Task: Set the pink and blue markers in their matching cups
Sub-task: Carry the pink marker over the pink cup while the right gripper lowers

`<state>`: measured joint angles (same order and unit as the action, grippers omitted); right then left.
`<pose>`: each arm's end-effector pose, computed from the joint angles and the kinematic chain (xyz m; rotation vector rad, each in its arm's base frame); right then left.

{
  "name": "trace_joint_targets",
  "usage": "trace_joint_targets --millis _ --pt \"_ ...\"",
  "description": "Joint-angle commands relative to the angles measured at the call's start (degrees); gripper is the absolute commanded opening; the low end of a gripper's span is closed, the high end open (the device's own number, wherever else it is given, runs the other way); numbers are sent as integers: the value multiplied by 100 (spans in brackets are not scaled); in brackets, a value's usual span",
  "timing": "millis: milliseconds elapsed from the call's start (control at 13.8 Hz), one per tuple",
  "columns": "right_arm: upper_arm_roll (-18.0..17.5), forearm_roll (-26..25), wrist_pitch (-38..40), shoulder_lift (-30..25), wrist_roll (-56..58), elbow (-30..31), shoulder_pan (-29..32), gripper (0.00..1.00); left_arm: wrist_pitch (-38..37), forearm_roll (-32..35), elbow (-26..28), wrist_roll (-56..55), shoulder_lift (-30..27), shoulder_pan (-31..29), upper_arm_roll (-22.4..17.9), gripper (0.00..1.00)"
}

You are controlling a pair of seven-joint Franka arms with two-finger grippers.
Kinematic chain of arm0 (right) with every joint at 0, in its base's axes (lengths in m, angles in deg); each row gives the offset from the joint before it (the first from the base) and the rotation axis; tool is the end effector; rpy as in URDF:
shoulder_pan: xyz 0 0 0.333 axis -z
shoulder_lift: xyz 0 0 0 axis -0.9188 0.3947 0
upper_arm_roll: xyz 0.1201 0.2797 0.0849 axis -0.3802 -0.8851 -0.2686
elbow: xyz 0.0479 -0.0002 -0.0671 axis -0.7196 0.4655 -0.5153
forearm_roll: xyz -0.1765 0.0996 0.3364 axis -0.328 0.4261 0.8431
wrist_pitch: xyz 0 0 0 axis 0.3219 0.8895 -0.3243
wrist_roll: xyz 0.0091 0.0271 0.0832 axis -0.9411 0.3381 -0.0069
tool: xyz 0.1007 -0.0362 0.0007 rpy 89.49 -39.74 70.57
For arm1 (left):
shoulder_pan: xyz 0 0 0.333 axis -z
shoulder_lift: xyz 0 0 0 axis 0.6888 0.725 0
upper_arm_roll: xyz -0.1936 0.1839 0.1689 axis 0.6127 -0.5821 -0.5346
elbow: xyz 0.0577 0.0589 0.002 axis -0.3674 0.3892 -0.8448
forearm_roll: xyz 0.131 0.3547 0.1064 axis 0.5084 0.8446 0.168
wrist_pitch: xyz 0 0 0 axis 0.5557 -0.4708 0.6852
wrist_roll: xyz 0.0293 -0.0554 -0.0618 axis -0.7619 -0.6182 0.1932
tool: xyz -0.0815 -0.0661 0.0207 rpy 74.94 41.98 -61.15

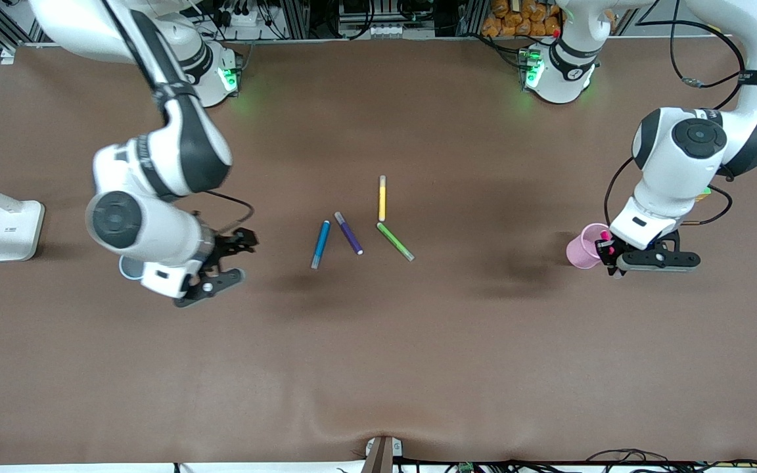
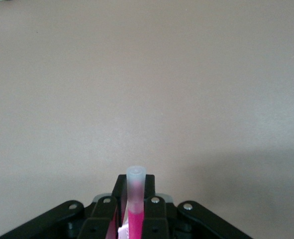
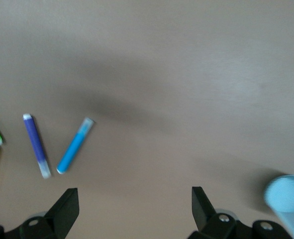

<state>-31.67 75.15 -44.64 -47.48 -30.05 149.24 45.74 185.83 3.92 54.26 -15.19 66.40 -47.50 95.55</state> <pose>0.6298 0.2426 0.3751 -3.0250 -0.5231 0.1988 0.5663 -0.0441 0.3351 -2.9755 0.1724 -0.5484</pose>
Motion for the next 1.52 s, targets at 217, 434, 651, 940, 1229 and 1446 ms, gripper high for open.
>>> trace_joint_targets --millis 217,434,651,940,1229,1446 --pt "57 -15 -923 240 -1840 513 -683 100 645 188 579 33 -72 -210 60 0" --pt "65 -33 -1328 513 -2308 522 -825 100 750 179 579 -10 51 -193 60 0" --pt "65 -33 -1495 680 -2598 522 -939 100 812 188 596 -19 113 -201 60 0" --pt "65 -33 -1881 848 -2669 662 -1009 100 804 188 509 33 149 -201 43 100" --pt "65 -33 -2084 883 -2967 768 -1036 100 673 188 272 33 105 -210 52 100" --pt "65 -33 -2163 936 -3030 768 -1097 100 50 188 -88 33 113 -193 87 100"
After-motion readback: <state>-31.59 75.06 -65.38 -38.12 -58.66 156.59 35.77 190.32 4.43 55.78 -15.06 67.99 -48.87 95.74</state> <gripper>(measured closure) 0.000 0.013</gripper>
